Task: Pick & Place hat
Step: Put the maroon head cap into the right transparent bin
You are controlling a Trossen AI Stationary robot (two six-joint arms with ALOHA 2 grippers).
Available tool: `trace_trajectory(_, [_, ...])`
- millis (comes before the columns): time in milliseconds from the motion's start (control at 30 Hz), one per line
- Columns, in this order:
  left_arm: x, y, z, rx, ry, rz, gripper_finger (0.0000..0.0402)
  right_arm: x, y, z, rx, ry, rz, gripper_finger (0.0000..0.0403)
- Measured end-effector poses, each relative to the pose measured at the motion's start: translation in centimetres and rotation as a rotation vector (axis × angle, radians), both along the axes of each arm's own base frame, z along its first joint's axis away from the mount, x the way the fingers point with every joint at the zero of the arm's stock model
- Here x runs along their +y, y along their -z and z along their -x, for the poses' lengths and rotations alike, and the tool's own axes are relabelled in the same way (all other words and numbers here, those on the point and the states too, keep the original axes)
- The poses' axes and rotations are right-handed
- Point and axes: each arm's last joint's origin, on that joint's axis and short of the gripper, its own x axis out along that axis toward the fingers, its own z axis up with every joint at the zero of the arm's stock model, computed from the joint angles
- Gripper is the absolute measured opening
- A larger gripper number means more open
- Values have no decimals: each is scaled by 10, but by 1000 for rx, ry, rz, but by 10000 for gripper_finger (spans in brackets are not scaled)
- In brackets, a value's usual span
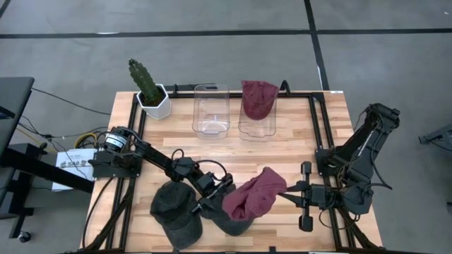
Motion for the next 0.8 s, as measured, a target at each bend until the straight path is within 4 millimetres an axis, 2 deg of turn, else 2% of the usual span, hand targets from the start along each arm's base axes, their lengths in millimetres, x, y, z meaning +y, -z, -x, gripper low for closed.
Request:
trace_trajectory(400, [2,2,-3,-20,-116,-29,156,-15,-1,-19,-4,14,-29,0])
trace_trajectory(667, [5,16,-9,73,-320,-129,156,-8,-1,-13,-2,-33,-28,0])
trace_trajectory(800, [5,17,-10,72,-344,-153,156,-6,-2,-9,-12,-25,-32,0])
